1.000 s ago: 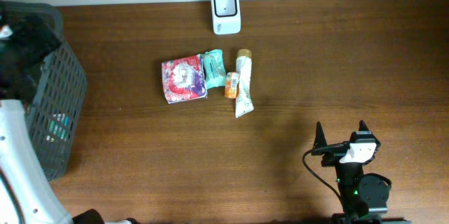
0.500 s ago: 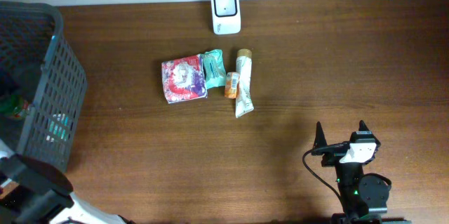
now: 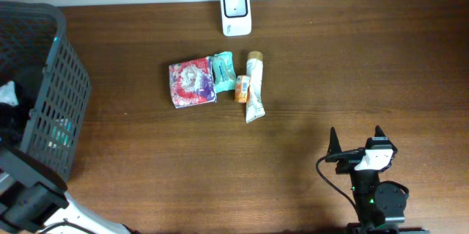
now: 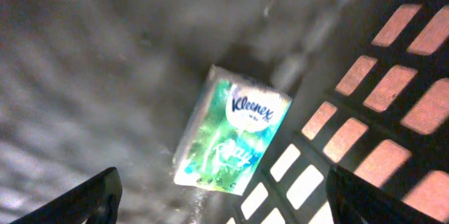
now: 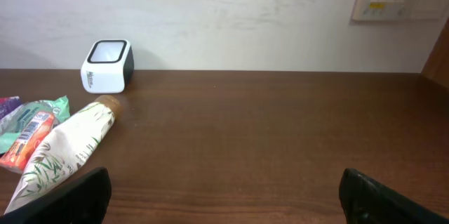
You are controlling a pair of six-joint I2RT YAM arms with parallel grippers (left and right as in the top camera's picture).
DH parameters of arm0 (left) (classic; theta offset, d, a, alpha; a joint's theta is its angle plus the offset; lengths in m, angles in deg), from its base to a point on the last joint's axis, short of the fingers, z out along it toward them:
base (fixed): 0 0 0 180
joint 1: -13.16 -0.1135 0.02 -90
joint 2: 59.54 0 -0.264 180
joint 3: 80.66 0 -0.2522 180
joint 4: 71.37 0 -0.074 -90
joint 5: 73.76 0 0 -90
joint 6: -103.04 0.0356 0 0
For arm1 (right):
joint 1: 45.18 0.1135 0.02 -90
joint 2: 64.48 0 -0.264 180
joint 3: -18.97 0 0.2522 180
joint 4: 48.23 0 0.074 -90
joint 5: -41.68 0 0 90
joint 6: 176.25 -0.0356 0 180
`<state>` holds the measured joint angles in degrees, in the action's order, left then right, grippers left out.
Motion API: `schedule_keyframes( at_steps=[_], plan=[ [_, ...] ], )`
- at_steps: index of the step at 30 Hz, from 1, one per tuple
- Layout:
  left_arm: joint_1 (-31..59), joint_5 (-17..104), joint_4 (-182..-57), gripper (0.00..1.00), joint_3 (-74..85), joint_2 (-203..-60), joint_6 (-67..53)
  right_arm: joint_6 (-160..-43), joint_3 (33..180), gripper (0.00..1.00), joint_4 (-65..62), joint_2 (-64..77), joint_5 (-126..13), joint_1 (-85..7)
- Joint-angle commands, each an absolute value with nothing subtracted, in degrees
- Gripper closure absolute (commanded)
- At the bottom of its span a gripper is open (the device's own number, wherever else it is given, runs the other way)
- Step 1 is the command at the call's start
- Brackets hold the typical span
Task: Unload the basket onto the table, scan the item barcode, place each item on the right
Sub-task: 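Grasp the Kleenex box in the basket with the left gripper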
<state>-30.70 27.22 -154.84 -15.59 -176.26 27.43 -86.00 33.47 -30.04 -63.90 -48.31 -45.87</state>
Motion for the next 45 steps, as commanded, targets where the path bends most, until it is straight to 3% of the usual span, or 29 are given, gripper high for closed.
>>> schedule_keyframes(
  at_steps=[1, 2, 4, 6, 15, 19, 20, 22, 27, 40, 45],
  plan=[
    [-30.92, 28.93, -150.67, 0.09, -9.77, -176.77, 29.44, -85.65, 33.05, 0.01, -29.78, -64.23, -48.03, -45.56],
    [-30.92, 28.93, -149.31, 0.1, -8.59, -176.77, 29.44, -85.65, 33.05, 0.01, -29.78, -64.23, -48.03, -45.56],
    [-30.92, 28.93, -146.56, 0.22, -6.38, -176.85, 29.44, -85.65, 33.05, 0.01, -29.78, -64.23, -48.03, -45.56],
    [-30.92, 28.93, -144.5, 0.39, -4.66, -176.88, 29.44, -85.63, 33.05, 0.01, -29.78, -64.23, -48.03, -45.56],
    [-30.89, 29.01, -140.9, 0.44, -1.45, -177.23, 29.44, -85.63, 33.05, 0.01, -29.78, -64.23, -48.03, -45.56],
    [-30.92, 29.12, -140.92, 0.83, -1.49, -178.04, 29.4, -85.65, 33.05, 0.01, -29.8, -64.23, -48.03, -45.56],
    [-30.92, 29.12, -141.53, 1.0, -2.45, -178.04, 28.68, -85.65, 33.05, 0.01, -29.8, -64.23, -48.03, -45.56],
    [-30.89, 29.21, -144.39, 1.0, -7.46, -177.82, 23.5, -85.65, 33.05, 0.01, -29.8, -64.23, -48.03, -45.56],
    [-30.89, 54.41, -156.85, 1.0, -32.2, -174.43, 22.3, -85.65, 33.05, 0.01, -29.78, -64.23, -48.03, -45.56],
    [-30.33, 87.83, -157.51, 1.0, -36.42, -153.49, 21.22, -85.65, 33.05, 0.01, -29.78, -64.23, -48.03, -45.56],
    [-17.98, 75.66, -168.39, 1.0, -36.39, -153.47, 26.43, -85.63, 33.05, 0.01, -29.78, -64.23, -48.03, -45.56]
  ],
)
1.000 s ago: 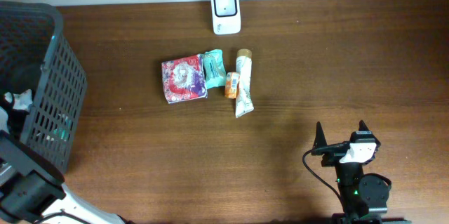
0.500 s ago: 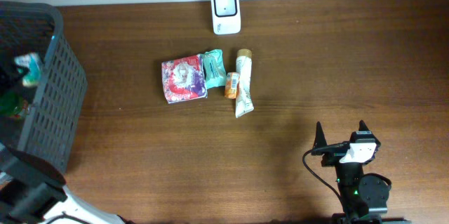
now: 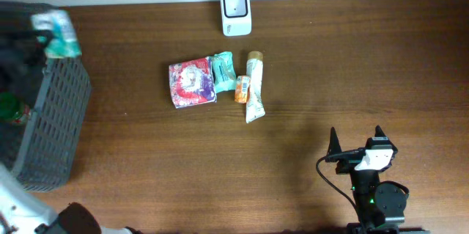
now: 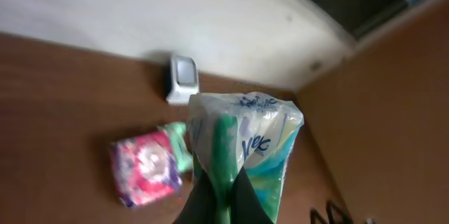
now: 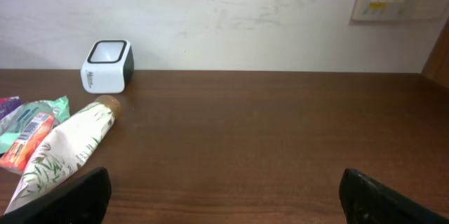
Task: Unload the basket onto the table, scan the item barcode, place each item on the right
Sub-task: 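Grasp the Kleenex box in the basket with the left gripper, then place the Kleenex box onto the item pile near the scanner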
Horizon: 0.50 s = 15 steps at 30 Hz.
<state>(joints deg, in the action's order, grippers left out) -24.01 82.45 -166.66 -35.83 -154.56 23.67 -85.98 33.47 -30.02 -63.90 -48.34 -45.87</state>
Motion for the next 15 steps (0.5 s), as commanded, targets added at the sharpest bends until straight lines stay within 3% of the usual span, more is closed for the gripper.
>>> schedule_keyframes(
  at_steps=[1, 4, 8, 15],
  plan=[
    [-13.93, 71.53, -169.29, 1.0, -36.39, -153.49, 26.43, -85.65, 33.05, 0.01, -29.78, -64.23, -48.03, -45.56],
    [-0.99, 60.16, -169.83, 1.0, -36.24, -153.51, 24.9, -85.65, 33.05, 0.01, -29.78, -64.23, -48.03, -45.56],
    [12.97, 43.94, -168.72, 1.0, -36.18, -156.51, 14.12, -85.65, 33.05, 0.01, -29.8, -64.23, -48.03, -45.56],
    [32.45, 27.59, -157.44, 1.0, -36.18, -176.44, -5.51, -85.65, 33.05, 0.01, -29.78, -64.23, -48.03, -45.56]
  ],
)
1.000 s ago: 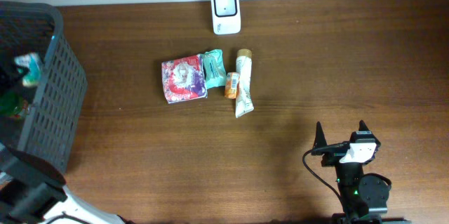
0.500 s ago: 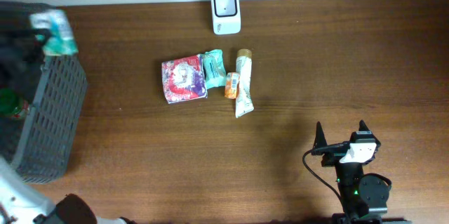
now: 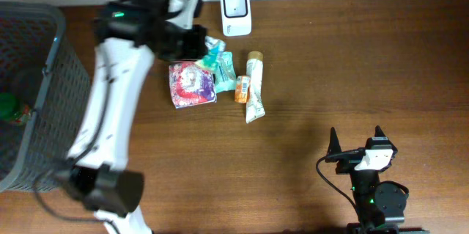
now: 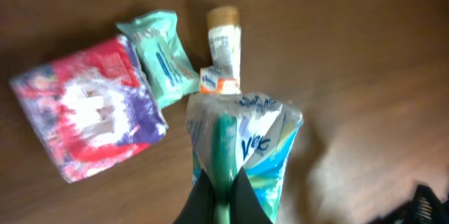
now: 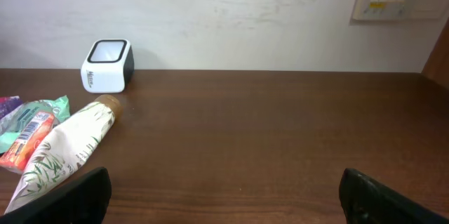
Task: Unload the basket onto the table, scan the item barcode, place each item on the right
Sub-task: 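Place the Kleenex box onto the item pile near the scanner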
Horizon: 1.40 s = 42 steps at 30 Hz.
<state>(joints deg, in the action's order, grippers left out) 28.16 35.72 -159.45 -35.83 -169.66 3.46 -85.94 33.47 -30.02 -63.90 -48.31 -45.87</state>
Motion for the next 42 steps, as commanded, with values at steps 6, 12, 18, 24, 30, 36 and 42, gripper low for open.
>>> schedule_keyframes(
  at_steps=[6, 12, 18, 24, 30, 36, 42],
  plan=[
    [35.48, 23.61, -148.46, 0.69, -36.18, -188.5, -6.88, -85.63, 33.05, 0.01, -29.78, -64.23, -48.03, -45.56],
    [32.21, 19.86, -154.91, 0.01, -48.2, -189.03, -6.64, -85.65, 33.05, 0.01, -29.78, -64.23, -48.03, -45.56],
    [18.28, 20.6, -181.86, 0.01, -84.06, -188.96, -5.05, -85.65, 33.05, 0.01, -29.78, -64.23, -48.03, -45.56],
    [0.49, 25.87, -181.86, 0.01, -84.24, -179.59, 2.45, -85.65, 33.05, 0.02, -29.8, -64.23, -48.03, -45.56],
    [-12.67, 14.13, -181.7, 0.01, -73.46, -177.6, -7.12, -85.65, 33.05, 0.01, -29.78, -64.23, -48.03, -45.56],
    [-24.23, 6.28, -174.23, 0.01, -57.11, -177.6, -13.77, -85.65, 33.05, 0.01, -29.8, -64.23, -48.03, -45.56],
    [-24.77, -4.49, -156.39, 0.01, -35.65, -177.6, -15.67, -85.65, 33.05, 0.01, -29.8, -64.23, -48.03, -45.56]
  ],
)
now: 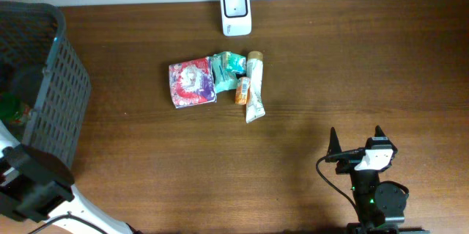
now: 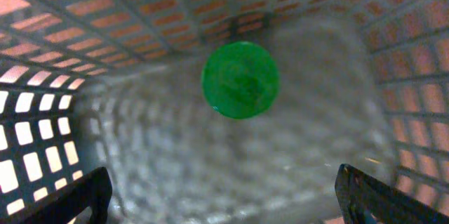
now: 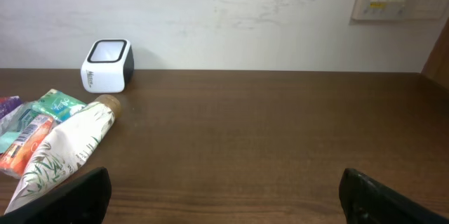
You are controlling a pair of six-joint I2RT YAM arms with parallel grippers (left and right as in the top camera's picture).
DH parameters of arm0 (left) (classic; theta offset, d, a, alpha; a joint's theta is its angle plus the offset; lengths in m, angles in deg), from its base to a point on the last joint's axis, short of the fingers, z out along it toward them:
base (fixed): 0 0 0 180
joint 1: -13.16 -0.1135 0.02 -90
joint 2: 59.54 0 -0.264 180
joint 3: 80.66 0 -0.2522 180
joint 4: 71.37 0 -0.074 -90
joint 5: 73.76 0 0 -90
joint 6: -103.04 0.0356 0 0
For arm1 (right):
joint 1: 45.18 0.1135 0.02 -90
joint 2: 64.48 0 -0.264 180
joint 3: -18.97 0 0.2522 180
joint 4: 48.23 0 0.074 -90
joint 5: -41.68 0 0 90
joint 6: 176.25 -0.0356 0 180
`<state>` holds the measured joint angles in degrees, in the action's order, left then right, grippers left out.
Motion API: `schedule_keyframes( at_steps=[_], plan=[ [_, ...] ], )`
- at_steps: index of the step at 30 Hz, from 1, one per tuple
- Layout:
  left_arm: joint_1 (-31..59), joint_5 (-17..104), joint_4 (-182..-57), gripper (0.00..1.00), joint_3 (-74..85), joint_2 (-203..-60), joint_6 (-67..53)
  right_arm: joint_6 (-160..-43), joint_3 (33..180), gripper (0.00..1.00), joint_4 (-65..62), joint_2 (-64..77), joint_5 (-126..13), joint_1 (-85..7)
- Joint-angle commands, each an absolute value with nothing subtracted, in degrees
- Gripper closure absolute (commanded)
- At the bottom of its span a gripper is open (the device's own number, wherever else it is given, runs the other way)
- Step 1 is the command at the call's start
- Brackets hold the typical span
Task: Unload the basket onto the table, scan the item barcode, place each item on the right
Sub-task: 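Place the Kleenex box onto the item pile near the scanner, then grasp the green-lid jar and place it left of the pile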
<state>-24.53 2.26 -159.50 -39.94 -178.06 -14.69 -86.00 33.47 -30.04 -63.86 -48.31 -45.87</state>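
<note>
The white barcode scanner (image 1: 236, 1) stands at the table's far edge, also seen in the right wrist view (image 3: 107, 65). In front of it lies a pile of items. A green-and-white Kleenex pack (image 1: 234, 64) rests on a teal packet (image 1: 221, 75), between a red-purple pack (image 1: 192, 81) and a white tube (image 1: 254, 96). A small orange tube (image 1: 242, 89) lies there too. My left gripper (image 2: 224, 203) is open inside the grey basket (image 1: 62, 87), above a round green object (image 2: 240, 78). My right gripper (image 3: 224, 196) is open and empty over bare table at the front right.
The basket's mesh walls (image 2: 42, 112) close in on the left gripper on all sides. The wall runs just behind the scanner. Brown tabletop (image 1: 352, 58) stretches between the pile and the right arm.
My left gripper held the Kleenex pack above the pile. Now the pack lies on the pile, and the gripper is open inside the basket over a green object. The right arm is unchanged.
My left gripper was open over the Kleenex pack in the basket. Then it was shut on the pack above the basket's far end, then over the pile near the scanner. Now the pack lies on the pile and the gripper is back in the basket.
</note>
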Motion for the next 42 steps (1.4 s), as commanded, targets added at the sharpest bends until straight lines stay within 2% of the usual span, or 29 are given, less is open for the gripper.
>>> schedule_keyframes(
  at_steps=[1, 3, 5, 9, 11, 14, 21, 23, 24, 25, 26, 28, 31, 34, 35, 38, 39, 42],
  plan=[
    [-24.8, -5.96, -153.66, 0.01, -32.39, -177.6, -15.65, -85.63, 33.05, 0.01, -29.78, -64.23, -48.03, -45.56],
    [-24.88, -6.09, -147.69, 0.02, -27.5, -177.66, -15.65, -85.65, 33.05, 0.01, -29.8, -64.23, -48.03, -45.56],
    [-25.06, -6.09, -142.38, 0.1, -24.24, -177.69, -15.6, -85.65, 33.05, 0.01, -29.8, -64.23, -48.03, -45.56],
    [-25.71, -5.0, -135.26, 0.05, -19.94, -177.71, -15.63, -85.63, 33.05, 0.01, -29.78, -64.23, -48.03, -45.56],
    [-26.98, -1.72, -133.29, 0.05, -19.46, -177.82, -15.58, -85.63, 33.05, 0.01, -29.8, -64.23, -48.03, -45.56],
    [-28.18, 6.24, -130.73, 0.05, -19.46, -178.87, -9.09, -85.65, 33.05, 0.01, -29.78, -64.23, -48.03, -45.56],
    [-28.16, 5.93, -127.54, 0.07, -19.46, -185.86, -9.16, -85.63, 33.05, 0.01, -29.8, -64.23, -48.03, -45.56],
    [-28.16, 5.95, -126.95, 0.23, -19.46, -185.86, -9.16, -85.65, 33.05, 0.01, -29.8, -64.23, -48.03, -45.56],
    [-28.16, 5.93, -126.95, 0.38, -19.46, -185.86, -9.13, -85.65, 33.05, 0.01, -29.8, -64.23, -48.03, -45.56],
    [-28.16, 5.93, -127.04, 0.61, -19.46, -185.86, -9.13, -85.63, 33.05, 0.01, -29.78, -64.23, -48.03, -45.56],
    [-28.16, 5.98, -127.39, 0.79, -19.48, -185.84, -9.13, -85.63, 33.05, 0.02, -29.78, -64.23, -48.03, -45.56],
    [-28.16, 6.0, -128.92, 0.95, -19.48, -184.15, -9.16, -85.65, 33.05, 0.02, -29.78, -64.23, -48.03, -45.56],
    [-28.16, 10.89, -129.2, 0.96, -19.52, -178.1, -9.18, -85.65, 33.05, 0.01, -29.78, -64.23, -48.03, -45.56],
    [-28.16, 30.85, -125.86, 0.95, -19.52, -164.75, -11.95, -85.63, 33.05, 0.02, -29.78, -64.23, -48.03, -45.56],
    [-28.16, 34.15, -125.03, 0.98, -19.52, -159.54, -14.99, -85.65, 33.05, 0.01, -29.8, -64.23, -48.03, -45.56],
    [-27.64, 43.96, -119.26, 0.96, -19.52, -146.19, -20.92, -85.63, 33.05, 0.01, -29.78, -64.23, -48.03, -45.56],
    [-25.96, 46.63, -117.62, 0.96, -19.52, -142.69, -22.88, -85.63, 33.05, 0.01, -29.8, -64.23, -48.03, -45.56],
    [-11.94, 46.85, -117.09, 0.94, -19.52, -137.88, -21.83, -85.63, 33.05, 0.01, -29.8, -64.23, -48.03, -45.56]
  ],
)
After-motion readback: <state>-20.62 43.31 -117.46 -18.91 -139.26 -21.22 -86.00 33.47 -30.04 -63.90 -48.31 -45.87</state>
